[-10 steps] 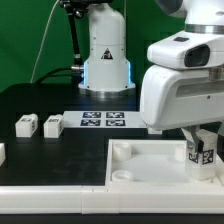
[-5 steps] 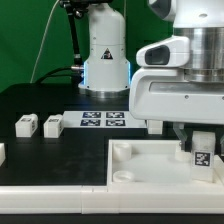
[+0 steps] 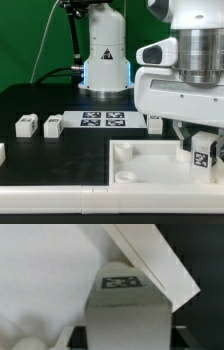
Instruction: Assemble one leg
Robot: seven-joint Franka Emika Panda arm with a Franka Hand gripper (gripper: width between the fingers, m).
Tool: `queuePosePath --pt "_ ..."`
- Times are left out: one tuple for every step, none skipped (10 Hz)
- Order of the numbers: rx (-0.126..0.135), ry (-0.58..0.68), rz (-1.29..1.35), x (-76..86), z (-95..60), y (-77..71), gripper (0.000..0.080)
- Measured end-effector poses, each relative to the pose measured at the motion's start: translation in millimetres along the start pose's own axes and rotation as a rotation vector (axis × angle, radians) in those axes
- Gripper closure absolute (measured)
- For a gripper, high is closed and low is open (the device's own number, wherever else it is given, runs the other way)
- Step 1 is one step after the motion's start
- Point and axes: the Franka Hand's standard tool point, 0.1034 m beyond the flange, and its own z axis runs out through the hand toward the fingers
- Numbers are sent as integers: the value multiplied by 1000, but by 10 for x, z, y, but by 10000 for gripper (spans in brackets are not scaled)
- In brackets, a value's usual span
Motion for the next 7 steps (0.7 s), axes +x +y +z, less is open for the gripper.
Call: queuePosePath --pt "0 0 10 0 2 0 413" --pt "0 0 -7 0 2 -1 413" --pt "0 0 -50 0 2 -1 232" --pt "0 0 -87 -12 4 -8 232" --pt "0 -1 -159 -31 7 -18 167" --pt "-1 0 -282 -55 9 -33 154" --pt "-1 -1 -380 -75 9 -46 154"
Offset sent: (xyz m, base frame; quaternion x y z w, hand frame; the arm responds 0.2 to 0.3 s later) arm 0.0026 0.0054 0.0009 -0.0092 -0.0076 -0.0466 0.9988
